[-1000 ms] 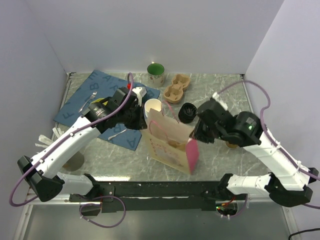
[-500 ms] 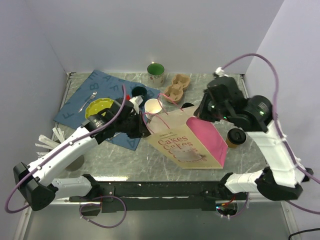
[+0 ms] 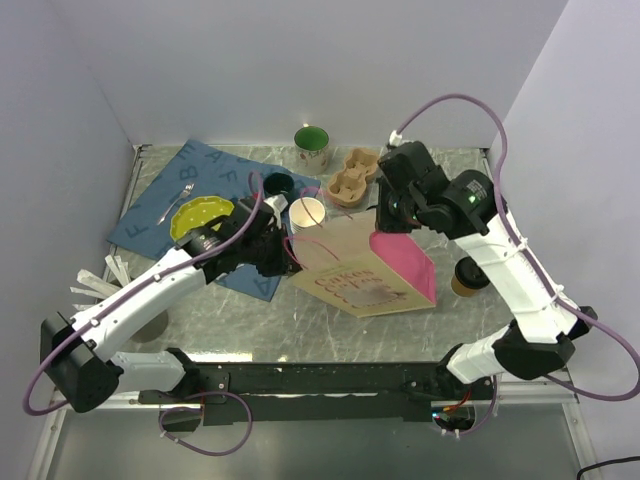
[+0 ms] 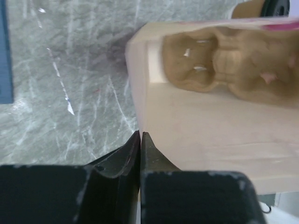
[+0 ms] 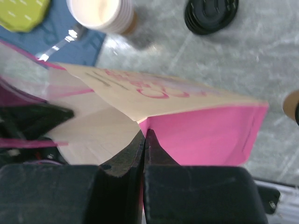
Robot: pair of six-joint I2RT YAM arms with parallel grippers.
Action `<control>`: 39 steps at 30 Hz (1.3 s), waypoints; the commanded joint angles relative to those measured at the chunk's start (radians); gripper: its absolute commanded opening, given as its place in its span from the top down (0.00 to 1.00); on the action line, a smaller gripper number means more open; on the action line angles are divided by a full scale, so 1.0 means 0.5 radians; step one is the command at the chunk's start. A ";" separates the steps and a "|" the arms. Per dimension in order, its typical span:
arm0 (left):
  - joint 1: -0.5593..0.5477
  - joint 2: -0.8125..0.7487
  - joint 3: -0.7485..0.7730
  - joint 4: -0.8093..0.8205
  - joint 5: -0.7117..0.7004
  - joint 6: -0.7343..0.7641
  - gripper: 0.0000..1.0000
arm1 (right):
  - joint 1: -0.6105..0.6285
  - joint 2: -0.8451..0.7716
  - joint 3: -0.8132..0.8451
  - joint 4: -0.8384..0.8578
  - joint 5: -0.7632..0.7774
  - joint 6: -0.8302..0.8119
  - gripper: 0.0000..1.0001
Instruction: Pack the takeout coffee
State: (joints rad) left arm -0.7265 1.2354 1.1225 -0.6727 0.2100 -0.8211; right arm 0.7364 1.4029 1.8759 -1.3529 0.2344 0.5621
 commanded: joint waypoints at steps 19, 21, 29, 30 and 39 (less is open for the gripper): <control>0.039 -0.109 -0.156 0.125 0.221 -0.217 0.81 | -0.178 0.121 0.114 -0.184 -0.236 0.112 1.00; 0.039 -0.136 -0.113 0.066 0.160 -0.199 0.77 | -0.181 0.121 0.114 -0.169 -0.266 0.100 1.00; 0.039 -0.240 0.181 -0.157 -0.174 -0.027 0.45 | -0.181 0.069 0.240 -0.126 -0.408 -0.109 1.00; 0.039 -0.240 0.212 -0.179 -0.214 -0.002 0.43 | -0.178 0.054 0.227 -0.123 -0.417 -0.112 1.00; 0.039 -0.286 0.209 -0.287 -0.291 0.087 0.37 | -0.178 -0.330 -0.288 0.383 -0.585 -0.345 1.00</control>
State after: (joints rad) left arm -0.7097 1.1282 1.2221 -0.7792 0.1055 -0.8127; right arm 0.6518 1.3155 1.7901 -1.2995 -0.0116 0.4767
